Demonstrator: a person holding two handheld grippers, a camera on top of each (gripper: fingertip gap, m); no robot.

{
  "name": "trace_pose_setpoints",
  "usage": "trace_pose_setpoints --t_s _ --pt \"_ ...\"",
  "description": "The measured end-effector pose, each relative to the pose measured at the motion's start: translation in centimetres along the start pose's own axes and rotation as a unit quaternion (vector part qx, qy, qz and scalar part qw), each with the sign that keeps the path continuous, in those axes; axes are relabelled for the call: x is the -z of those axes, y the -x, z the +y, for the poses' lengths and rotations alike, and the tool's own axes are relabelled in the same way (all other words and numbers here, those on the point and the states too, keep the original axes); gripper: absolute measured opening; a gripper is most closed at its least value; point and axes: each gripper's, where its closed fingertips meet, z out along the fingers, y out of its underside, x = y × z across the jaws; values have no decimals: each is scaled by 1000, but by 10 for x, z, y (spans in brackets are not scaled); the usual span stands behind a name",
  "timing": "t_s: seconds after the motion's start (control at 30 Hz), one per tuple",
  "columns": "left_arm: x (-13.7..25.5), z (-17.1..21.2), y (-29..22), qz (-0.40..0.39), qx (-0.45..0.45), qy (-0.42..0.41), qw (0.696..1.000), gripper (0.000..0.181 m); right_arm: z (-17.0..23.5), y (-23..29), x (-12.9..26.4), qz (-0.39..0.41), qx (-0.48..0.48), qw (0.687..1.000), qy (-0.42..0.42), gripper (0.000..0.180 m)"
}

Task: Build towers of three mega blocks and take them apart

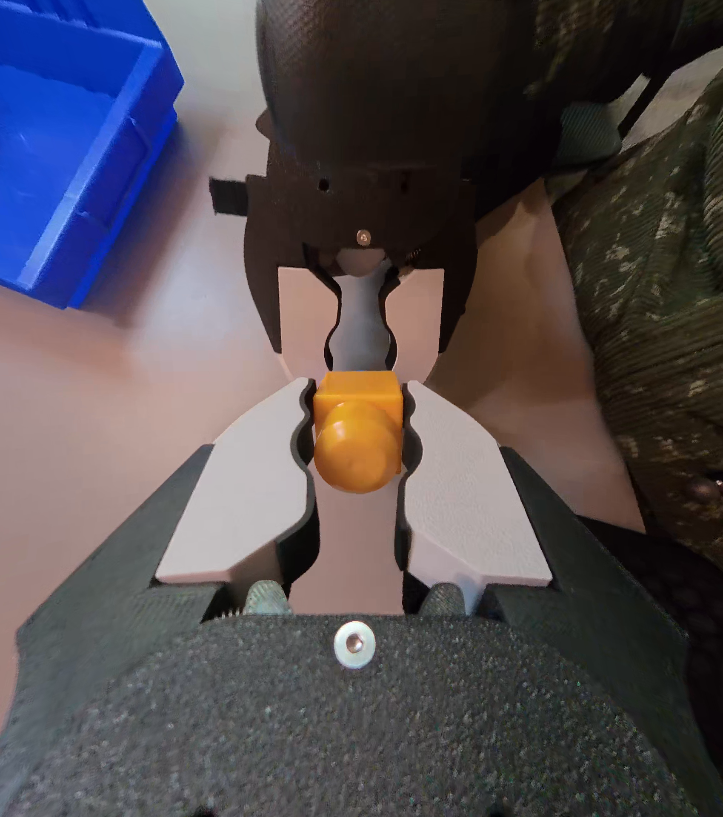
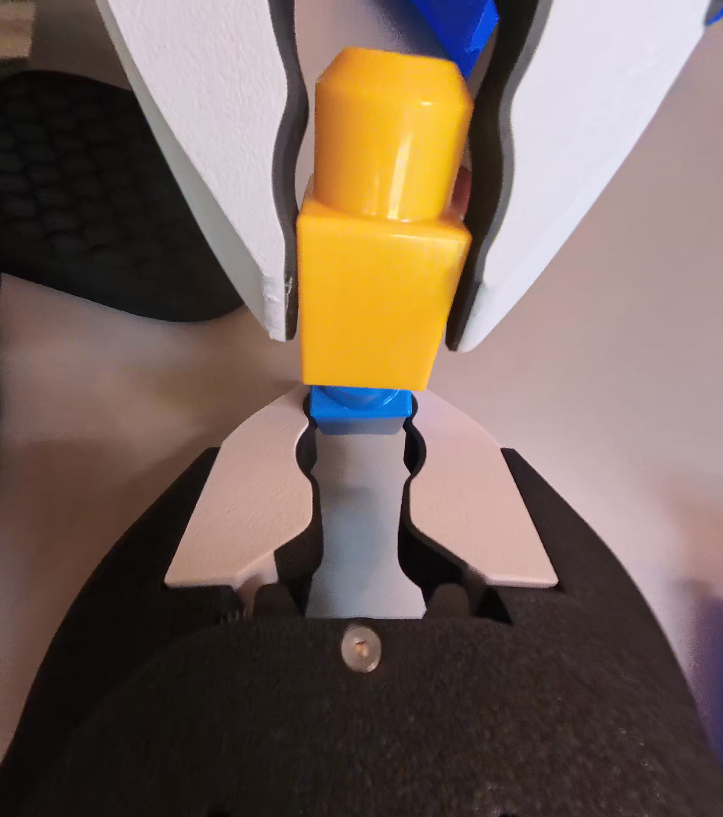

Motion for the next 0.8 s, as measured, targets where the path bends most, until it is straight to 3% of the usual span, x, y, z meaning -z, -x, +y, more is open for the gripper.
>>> trace_pose_setpoints --t_s 0.37,0.8 --pt "-14 7 -15 49 28 6 998 36 2 21 -12 -52 -38 998 24 36" --pt "15 -13 -1 36 118 -189 974 37 -34 14 9 -84 -121 981 -124 36"
